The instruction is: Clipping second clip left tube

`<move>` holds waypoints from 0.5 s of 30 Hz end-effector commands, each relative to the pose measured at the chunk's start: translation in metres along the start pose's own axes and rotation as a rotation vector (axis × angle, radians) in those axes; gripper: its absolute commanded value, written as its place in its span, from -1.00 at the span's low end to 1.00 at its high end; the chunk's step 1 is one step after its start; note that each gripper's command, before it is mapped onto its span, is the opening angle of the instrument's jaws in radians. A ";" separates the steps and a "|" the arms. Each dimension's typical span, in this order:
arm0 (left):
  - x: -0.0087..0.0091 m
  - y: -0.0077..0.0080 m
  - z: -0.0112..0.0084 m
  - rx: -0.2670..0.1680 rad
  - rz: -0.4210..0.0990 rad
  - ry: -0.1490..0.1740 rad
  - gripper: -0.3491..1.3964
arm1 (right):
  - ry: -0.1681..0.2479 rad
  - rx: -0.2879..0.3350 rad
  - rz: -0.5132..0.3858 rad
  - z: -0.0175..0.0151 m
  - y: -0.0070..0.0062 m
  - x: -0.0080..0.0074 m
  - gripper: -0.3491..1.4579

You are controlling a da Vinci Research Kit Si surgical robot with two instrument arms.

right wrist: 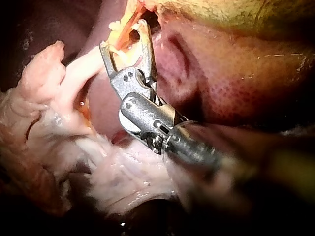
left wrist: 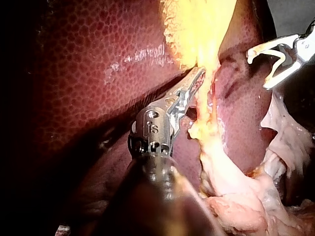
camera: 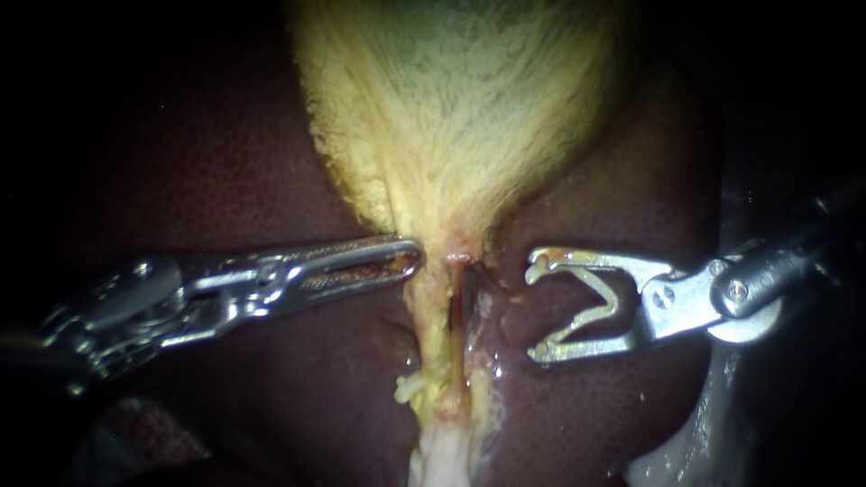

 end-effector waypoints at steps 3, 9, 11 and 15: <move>0.0000 0.0000 0.0000 0.001 0.000 0.000 -0.98 | 0.002 0.003 -0.001 0.0000 -0.0001 0.0000 0.05; -0.0004 0.0002 -0.0008 0.007 -0.002 0.004 -0.98 | 0.008 0.018 0.058 0.0012 -0.0008 -0.0002 0.05; -0.0006 0.0005 -0.0016 0.012 -0.002 0.007 -0.98 | 0.011 0.025 0.071 0.0021 -0.0012 -0.0004 0.05; -0.0008 0.0013 -0.0036 0.002 -0.007 0.004 -0.98 | 0.015 0.041 0.126 0.0048 -0.0023 -0.0009 0.05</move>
